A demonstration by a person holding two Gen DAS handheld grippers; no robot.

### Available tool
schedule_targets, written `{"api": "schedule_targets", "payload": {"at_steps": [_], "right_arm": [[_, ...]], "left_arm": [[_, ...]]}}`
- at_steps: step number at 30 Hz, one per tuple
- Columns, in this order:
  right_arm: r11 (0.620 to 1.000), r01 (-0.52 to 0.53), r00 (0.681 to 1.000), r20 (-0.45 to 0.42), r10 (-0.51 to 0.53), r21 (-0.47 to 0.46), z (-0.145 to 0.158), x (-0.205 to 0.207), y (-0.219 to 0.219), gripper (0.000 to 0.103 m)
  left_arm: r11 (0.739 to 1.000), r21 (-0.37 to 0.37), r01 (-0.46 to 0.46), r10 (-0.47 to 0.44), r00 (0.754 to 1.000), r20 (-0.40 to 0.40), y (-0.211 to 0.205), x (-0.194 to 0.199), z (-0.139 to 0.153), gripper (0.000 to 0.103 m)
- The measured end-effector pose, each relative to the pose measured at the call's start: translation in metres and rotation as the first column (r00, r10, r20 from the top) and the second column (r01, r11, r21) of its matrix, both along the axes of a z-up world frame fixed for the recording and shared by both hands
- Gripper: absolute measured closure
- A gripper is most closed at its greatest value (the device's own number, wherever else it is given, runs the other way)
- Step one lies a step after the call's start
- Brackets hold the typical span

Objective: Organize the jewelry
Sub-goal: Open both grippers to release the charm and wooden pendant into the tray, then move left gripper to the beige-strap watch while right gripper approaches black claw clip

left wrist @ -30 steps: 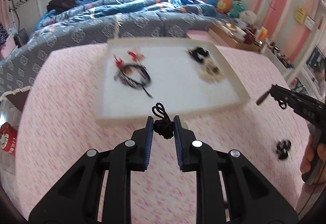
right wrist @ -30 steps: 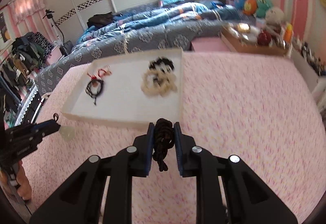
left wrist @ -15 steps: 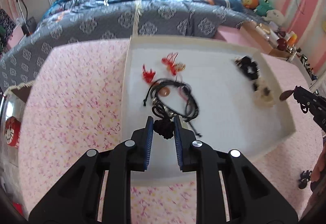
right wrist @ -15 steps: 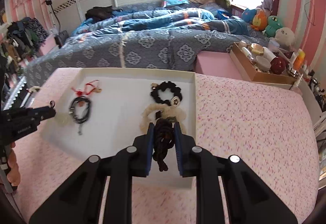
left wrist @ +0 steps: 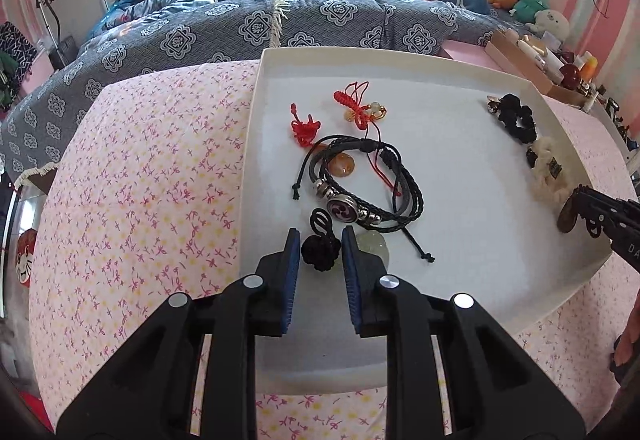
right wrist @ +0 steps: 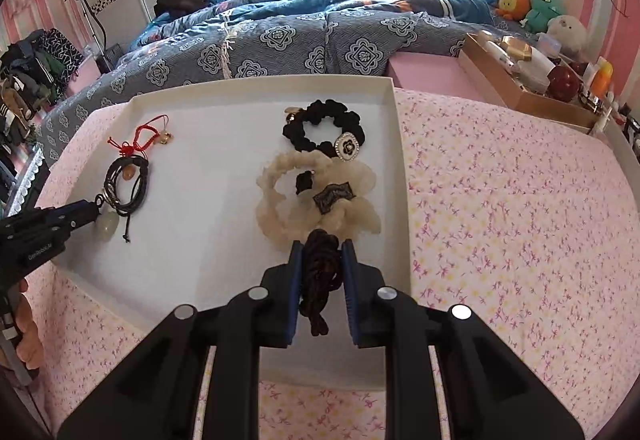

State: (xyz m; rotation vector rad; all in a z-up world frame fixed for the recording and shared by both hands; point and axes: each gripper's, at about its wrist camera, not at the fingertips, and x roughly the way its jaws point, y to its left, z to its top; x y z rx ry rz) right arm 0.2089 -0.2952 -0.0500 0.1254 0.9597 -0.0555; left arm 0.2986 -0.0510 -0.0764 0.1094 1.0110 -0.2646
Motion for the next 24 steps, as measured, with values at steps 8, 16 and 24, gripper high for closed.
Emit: {"api": "schedule_targets", "payload": {"at_steps": [8, 16, 24], "right_arm": [[0.999, -0.024, 1.0, -0.016, 0.023, -0.041, -0.01, 0.011, 0.007, 0.081], [0.998, -0.04, 0.999, -0.025, 0.038, -0.046, -0.016, 0.012, 0.004, 0.054], [0.999, -0.038, 0.999, 0.037, 0.039, -0.024, 0.004, 0.003, -0.002, 0.039]], "left_arm": [[1.0, -0.002, -0.024, 0.024, 1.0, -0.009, -0.001, 0.002, -0.001, 0.066], [1.0, -0.004, -0.006, 0.006, 1.0, -0.007, -0.01, -0.005, 0.0, 0.043], [1.0, -0.004, -0.029, 0.029, 0.999, 0.039, -0.007, -0.017, 0.017, 0.021]]}}
